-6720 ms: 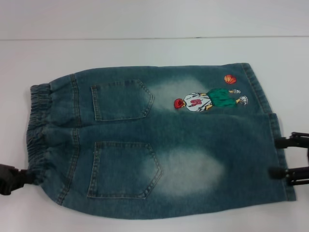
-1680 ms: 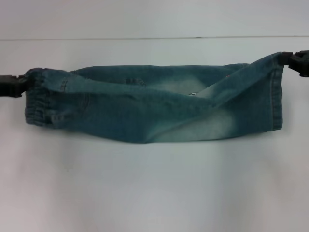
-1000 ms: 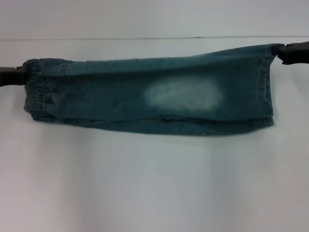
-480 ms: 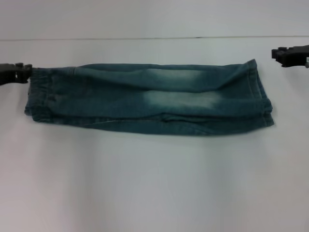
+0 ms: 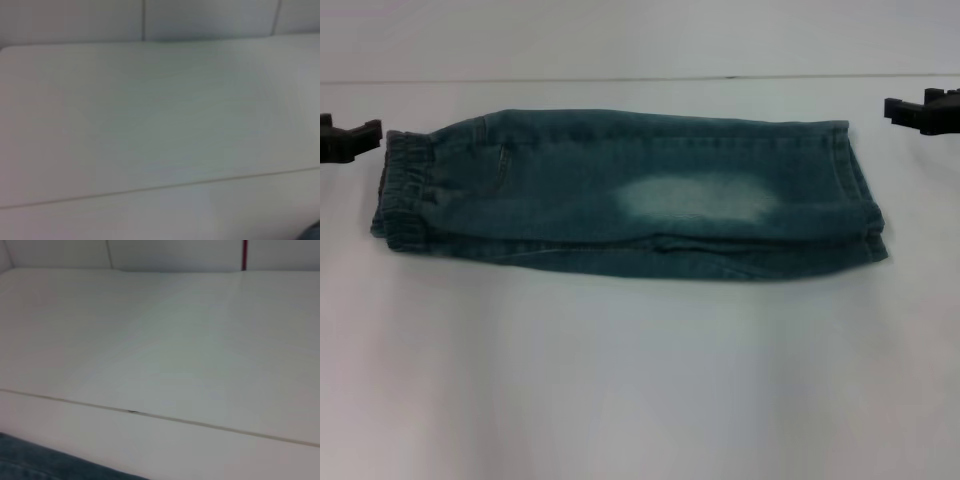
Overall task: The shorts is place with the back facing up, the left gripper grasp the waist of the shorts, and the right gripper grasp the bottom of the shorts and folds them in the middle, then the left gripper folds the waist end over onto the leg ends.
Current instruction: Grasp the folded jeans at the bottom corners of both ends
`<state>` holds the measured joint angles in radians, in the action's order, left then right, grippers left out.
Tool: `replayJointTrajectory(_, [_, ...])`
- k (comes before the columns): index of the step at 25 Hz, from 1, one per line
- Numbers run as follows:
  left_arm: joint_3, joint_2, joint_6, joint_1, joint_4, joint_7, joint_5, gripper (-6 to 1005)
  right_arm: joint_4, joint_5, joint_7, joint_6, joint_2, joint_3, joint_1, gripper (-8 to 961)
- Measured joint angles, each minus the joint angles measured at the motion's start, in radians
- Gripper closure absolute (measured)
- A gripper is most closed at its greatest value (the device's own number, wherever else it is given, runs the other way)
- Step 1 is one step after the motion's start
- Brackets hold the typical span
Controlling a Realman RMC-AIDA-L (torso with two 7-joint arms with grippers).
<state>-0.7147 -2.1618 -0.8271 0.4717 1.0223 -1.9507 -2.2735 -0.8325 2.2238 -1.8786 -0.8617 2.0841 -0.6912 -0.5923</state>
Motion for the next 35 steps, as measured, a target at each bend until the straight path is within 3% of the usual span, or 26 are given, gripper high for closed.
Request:
replayJointTrajectory(6, [0.096,0.027,-0.336,-0.157,0.052,0.276,0.345,277,-0.058,-0.161,0.152,-0.207,0.002,-0.004,0.083,238])
replayJointTrajectory(9, [0.177,0.036,-0.478,-0.181,-0.003,0.387,0.372,223,-0.079,-0.219,0.235,-0.354,0.002,-0.005,0.125,102])
replayJointTrajectory(11, [0.2,0.037,-0.513,-0.191,-0.03,0.428,0.362,188,-0.081,-0.24,0.292,-0.457,0.002,-0.005,0.143,86])
replayJointTrajectory(18, [0.196,0.033,-0.48,-0.19,-0.12,0.541,0.305,63,-0.049,-0.248,0.441,-0.684,0.006,0.003,0.179,31])
replayJointTrajectory(30, [0.11,0.031,-0.202,-0.125,-0.237,0.644,0.253,96,0.002,-0.285,0.528,-0.813,0.01,0.004,0.205,20])
replayJointTrajectory(35, [0.096,0.034,-0.155,-0.105,-0.269,0.671,0.253,110,0.003,-0.285,0.527,-0.814,0.01,0.005,0.207,22])
